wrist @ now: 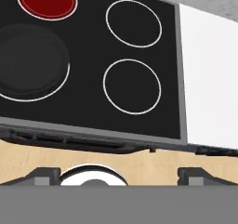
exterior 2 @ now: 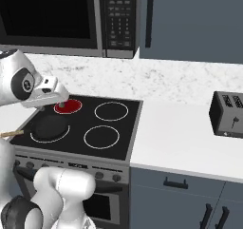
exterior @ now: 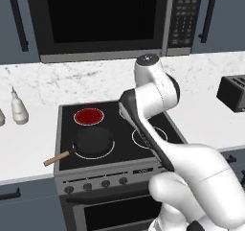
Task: Turn off the rear left burner of the stove.
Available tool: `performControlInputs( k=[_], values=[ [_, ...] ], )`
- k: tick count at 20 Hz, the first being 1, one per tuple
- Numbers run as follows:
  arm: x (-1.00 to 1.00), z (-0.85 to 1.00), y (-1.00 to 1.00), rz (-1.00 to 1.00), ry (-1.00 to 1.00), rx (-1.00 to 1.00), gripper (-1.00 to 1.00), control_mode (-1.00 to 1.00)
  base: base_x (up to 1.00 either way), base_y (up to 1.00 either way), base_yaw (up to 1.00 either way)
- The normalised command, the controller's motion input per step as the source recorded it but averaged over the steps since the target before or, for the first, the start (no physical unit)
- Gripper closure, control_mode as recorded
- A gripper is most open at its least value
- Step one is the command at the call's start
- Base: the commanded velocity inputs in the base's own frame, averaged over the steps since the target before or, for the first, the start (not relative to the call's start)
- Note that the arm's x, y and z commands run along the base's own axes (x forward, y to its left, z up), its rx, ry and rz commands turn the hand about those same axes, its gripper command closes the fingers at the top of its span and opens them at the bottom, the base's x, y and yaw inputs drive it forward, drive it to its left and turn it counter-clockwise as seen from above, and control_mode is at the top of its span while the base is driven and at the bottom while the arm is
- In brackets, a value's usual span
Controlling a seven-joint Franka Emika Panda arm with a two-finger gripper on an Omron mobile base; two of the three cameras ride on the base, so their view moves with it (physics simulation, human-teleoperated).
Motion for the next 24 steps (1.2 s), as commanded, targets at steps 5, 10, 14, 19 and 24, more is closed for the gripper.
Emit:
performControlInputs(
  k=[5,10,14,19,24],
  values=[
    [-0.51,-0.56,0.99,0.02,0.01,-0.25,-1.0,-1.0,0.0,0.0,0.0],
    [-0.68,-0.65,0.93,0.04,0.0,-0.23,-1.0,-1.0,0.0,0.0,0.0],
    [-0.59,-0.8,0.78,0.06,0.0,-0.22,-1.0,-1.0,0.0,0.0,0.0],
    [-0.24,-0.81,0.56,0.05,0.0,-0.27,-1.0,-1.0,0.0,0.0,0.0],
    [0.01,-0.6,0.08,0.02,0.0,-0.17,-1.0,-1.0,0.0,0.0,0.0]
  ],
)
